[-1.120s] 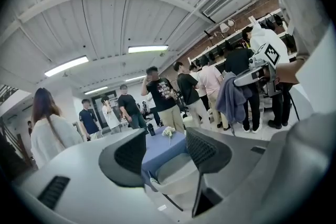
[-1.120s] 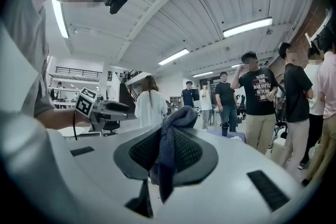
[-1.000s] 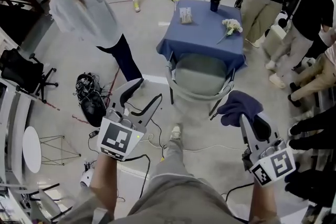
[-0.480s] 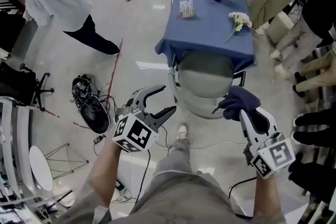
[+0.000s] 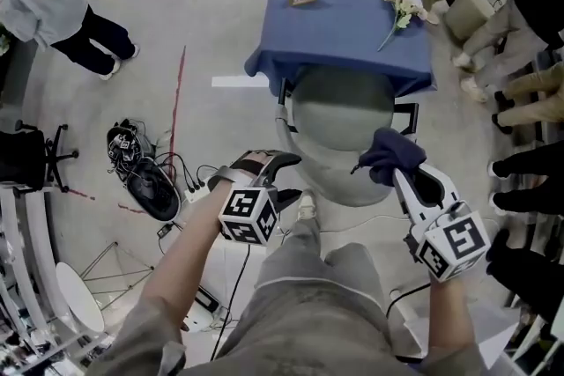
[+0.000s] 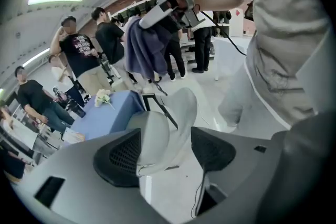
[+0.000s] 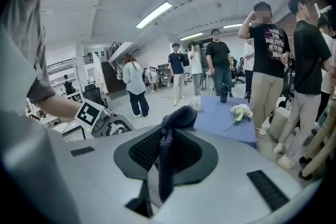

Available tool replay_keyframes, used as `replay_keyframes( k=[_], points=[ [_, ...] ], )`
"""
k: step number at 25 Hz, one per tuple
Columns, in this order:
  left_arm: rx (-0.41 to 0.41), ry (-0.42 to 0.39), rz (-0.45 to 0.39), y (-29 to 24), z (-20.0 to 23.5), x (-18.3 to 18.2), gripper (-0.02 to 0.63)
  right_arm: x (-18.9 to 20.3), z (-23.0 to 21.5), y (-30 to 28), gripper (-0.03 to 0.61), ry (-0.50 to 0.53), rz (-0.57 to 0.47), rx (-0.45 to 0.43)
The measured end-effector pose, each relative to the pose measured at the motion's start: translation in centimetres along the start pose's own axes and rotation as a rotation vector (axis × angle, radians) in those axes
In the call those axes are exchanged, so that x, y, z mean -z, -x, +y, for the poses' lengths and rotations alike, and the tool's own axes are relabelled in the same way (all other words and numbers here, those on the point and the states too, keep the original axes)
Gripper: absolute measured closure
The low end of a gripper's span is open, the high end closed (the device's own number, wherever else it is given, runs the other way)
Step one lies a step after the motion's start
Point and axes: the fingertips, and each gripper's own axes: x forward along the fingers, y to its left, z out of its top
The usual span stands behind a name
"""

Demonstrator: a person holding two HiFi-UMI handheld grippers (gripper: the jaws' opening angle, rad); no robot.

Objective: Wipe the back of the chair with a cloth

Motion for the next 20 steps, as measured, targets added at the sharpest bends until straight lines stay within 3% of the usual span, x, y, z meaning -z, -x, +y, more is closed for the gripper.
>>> replay_keyframes(
  k=[5,14,20],
  points=[
    [0.093,-0.079,0.081,-4.2,-1.2,3.3,0.293,1.5,-1.3,-2.6,0.508,-0.010,0.058,-0.019],
    [0.206,-0.033,0.120,-9.7,-2.7,6.3,0.293,4.6,-3.5,-7.1,0.508,-0.034,0.148,-0.106],
    [0.278,-0.031,0.183,-12.7,-4.9,7.5,0.295,6.8,-4.1,-10.1,0.506,-0.041,0.205,-0.211]
  ],
)
